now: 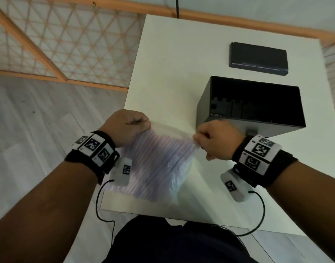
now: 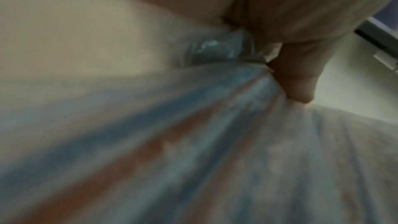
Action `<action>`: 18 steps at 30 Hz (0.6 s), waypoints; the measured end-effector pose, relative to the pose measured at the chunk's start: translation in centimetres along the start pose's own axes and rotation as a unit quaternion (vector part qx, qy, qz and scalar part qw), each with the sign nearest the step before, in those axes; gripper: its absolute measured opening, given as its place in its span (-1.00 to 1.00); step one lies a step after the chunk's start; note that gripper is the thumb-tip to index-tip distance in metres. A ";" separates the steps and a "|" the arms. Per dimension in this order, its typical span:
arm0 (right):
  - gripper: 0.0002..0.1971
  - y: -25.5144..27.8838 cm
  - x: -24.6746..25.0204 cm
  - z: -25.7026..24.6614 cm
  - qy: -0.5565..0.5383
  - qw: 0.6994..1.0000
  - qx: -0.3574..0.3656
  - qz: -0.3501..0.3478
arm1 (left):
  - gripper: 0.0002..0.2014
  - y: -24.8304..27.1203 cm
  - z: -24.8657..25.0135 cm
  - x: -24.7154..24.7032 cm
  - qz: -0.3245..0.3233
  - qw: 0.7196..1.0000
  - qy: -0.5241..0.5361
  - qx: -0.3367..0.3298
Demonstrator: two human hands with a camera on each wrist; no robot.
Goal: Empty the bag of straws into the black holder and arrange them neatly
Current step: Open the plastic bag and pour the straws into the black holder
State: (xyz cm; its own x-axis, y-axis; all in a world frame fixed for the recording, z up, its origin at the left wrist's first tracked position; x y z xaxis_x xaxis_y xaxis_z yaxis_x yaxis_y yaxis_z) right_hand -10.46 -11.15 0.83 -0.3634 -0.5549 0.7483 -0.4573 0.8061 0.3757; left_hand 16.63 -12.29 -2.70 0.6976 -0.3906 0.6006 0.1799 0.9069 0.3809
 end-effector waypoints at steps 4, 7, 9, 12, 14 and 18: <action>-0.72 0.8 1.5 -0.8 -0.089 0.988 0.004 0.123 | -0.81 0.3 2.8 1.0 0.069 0.996 0.039 -0.048; -0.77 0.7 3.2 -1.2 -0.230 0.955 -0.014 0.187 | -0.90 1.2 4.9 2.3 0.172 0.970 0.152 -0.080; -0.77 0.4 3.7 -1.4 -0.293 0.939 -0.038 0.176 | -0.92 1.4 5.7 2.3 0.216 0.936 0.279 -0.007; -0.78 0.0 3.7 -1.9 -0.310 0.935 -0.038 0.166 | -0.77 1.3 5.1 1.5 0.257 0.866 0.400 0.155; -0.77 -0.2 3.6 -2.1 -0.330 0.929 -0.025 0.164 | -0.61 1.2 3.9 1.2 0.249 0.822 0.469 0.209; -0.79 -0.6 3.5 -2.0 -0.380 0.912 -0.007 0.155 | -0.19 1.3 1.6 1.0 0.153 0.778 0.531 0.298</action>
State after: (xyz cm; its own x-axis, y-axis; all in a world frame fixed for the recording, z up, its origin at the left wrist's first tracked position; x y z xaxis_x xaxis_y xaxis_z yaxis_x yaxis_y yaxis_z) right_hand -9.83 -13.10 4.30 -0.9337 -0.2779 0.2259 -0.2287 0.9480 0.2211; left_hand 16.40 -11.76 -0.49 0.8816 0.4665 -0.0724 -0.2394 0.5740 0.7831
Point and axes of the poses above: each hand's wrist, its own y-axis away from the middle knuckle, its own x-axis out of the back of the hand, z = x × y, the point moved 1 cm from there along -y, towards the middle knuckle, and after that the axes turned 7 degrees about x, right-handed, at the moved point
